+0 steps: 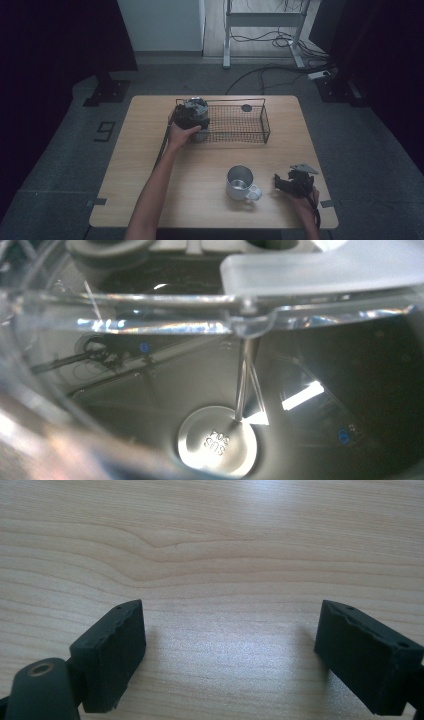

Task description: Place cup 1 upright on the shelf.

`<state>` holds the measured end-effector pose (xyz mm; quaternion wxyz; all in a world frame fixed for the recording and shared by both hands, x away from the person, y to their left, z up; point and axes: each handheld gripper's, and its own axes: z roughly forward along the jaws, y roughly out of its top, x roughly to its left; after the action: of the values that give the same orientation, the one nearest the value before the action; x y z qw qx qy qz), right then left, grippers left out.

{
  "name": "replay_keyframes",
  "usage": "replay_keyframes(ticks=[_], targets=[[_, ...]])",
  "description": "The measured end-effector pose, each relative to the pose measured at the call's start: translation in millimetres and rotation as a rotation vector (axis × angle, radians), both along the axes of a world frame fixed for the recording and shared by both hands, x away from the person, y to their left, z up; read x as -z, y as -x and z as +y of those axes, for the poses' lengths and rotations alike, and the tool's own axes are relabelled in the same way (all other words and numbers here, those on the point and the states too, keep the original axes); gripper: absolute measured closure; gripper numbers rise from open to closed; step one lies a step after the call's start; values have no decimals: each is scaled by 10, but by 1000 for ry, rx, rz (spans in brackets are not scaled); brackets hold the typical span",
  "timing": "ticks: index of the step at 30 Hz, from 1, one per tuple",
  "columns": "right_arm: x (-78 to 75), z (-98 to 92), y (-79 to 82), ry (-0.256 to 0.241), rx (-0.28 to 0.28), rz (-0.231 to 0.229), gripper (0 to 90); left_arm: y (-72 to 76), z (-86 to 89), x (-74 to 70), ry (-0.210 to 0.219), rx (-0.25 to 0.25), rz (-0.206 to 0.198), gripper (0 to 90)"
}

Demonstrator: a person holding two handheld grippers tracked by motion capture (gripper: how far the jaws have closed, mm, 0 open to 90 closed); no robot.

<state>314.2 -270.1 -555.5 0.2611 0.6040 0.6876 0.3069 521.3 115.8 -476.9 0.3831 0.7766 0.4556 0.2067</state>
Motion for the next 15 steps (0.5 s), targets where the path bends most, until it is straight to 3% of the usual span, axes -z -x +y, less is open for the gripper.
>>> replay_keyframes(ticks=[7, 12, 15], targets=[[0, 0, 0, 0, 0, 0, 125, 7, -4, -9, -6, -8, 1, 36], [0, 0, 0, 0, 0, 0, 125, 38, -22, -44, -24, -16, -35, 22], [0, 0, 0, 0, 0, 0, 125, 62, 8, -113, 37, -19, -61, 17]])
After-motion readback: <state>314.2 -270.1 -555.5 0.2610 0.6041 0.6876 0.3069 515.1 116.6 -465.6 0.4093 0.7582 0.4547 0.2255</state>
